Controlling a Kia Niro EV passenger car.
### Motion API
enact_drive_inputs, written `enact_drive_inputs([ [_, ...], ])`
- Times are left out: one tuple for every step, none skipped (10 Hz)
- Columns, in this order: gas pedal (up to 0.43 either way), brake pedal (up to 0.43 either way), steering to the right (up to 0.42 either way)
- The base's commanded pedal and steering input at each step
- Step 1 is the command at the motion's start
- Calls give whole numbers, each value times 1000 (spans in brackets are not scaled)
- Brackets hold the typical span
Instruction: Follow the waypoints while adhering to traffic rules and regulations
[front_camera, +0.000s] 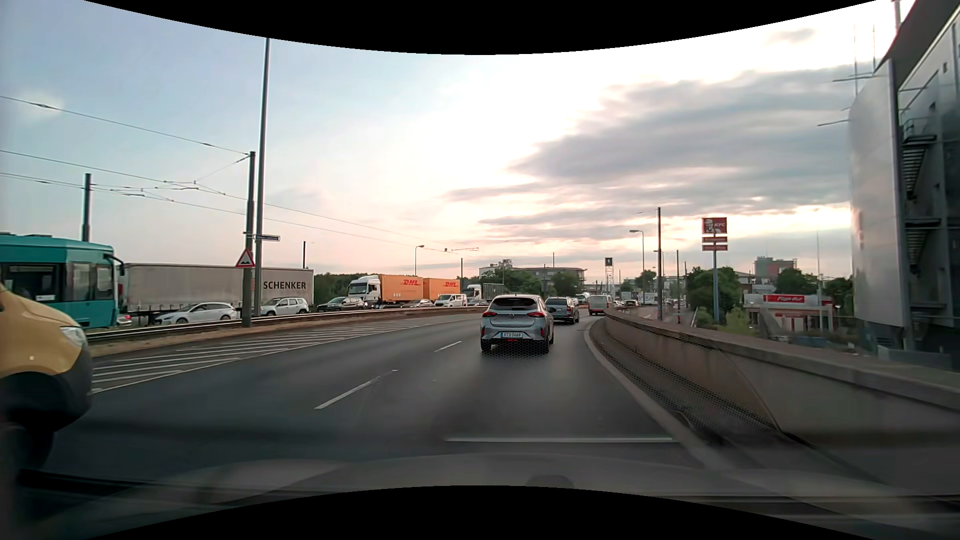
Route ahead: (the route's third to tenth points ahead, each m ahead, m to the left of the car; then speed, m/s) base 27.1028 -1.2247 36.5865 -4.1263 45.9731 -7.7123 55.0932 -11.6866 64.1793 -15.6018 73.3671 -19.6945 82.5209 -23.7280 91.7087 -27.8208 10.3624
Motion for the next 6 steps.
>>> enact_drive_inputs([
  [0,0,37],
  [0,0,37],
  [0,0,37],
  [0,0,37],
  [0,0,37],
  [0,0,37],
])
